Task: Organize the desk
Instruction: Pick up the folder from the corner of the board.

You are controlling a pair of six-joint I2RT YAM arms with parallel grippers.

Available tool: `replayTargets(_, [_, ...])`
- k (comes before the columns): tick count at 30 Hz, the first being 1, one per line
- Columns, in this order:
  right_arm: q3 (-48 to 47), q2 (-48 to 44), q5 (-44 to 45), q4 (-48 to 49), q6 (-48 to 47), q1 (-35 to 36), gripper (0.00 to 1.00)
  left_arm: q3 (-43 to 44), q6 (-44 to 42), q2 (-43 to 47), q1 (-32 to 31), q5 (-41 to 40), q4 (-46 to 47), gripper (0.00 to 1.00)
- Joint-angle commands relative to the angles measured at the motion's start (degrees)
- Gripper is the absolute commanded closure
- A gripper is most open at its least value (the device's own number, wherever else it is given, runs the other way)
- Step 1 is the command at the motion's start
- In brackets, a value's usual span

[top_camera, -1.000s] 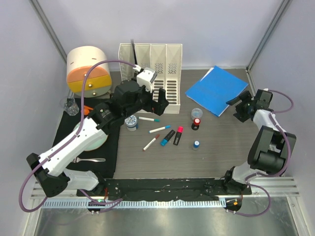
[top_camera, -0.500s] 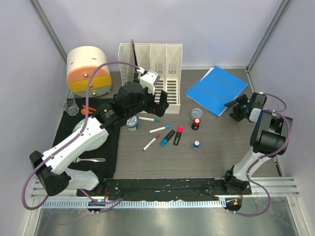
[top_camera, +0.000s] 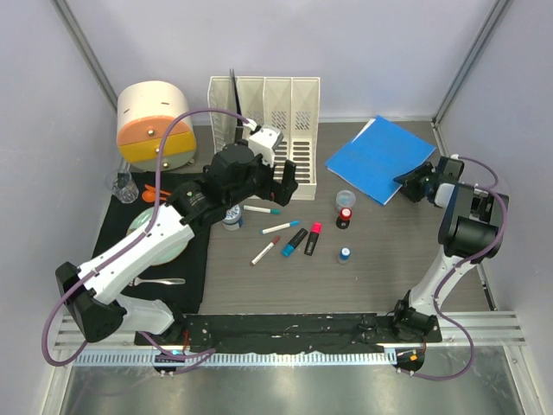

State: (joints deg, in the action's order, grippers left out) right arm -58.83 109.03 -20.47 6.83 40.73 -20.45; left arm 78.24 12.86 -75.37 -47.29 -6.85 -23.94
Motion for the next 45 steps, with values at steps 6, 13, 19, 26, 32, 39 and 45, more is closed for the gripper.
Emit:
replayTargets(6, [0.11,2.41,2.45,-1.03,-1.53,0.32,0.73,-0.37,-0.21,0.40,-0.17,0.17,2.41,0.00])
replayTargets(13, [1.78,0.57,3.24,-1.29,-2.06,0.32,0.99,-0.98,0.06,0.93,-0.09,0.17,2.50,0.00])
replayTargets(19, [1.52,-1.71,2.89,-1.47,-1.88,0.50,0.99,-1.07,0.58,0.49,-0.17,1.84,2.85,0.00])
replayTargets(26, [0.47,-5.84,3.76,-2.43,-1.09,1.02,0.99,-0.81,1.29,-0.48,-0.09,2.81,2.94,0.00])
replayTargets(32, [2.05,-10.76,6.76,-3.67,-1.71,1.11,0.99,-1.07,1.64,-0.39,-0.17,3.16,3.03,0.00])
replayTargets(39, [3.27,-14.10,7.81,-8.57,-3.29,1.20,0.99,-0.19,1.38,-1.26,-0.17,6.59,2.15,0.00])
replayTargets(45, [9.95,-18.41,11.32,-9.82,-2.94,1.20,0.99,0.78,1.55,-2.67,-0.17,8.78,1.97,0.00])
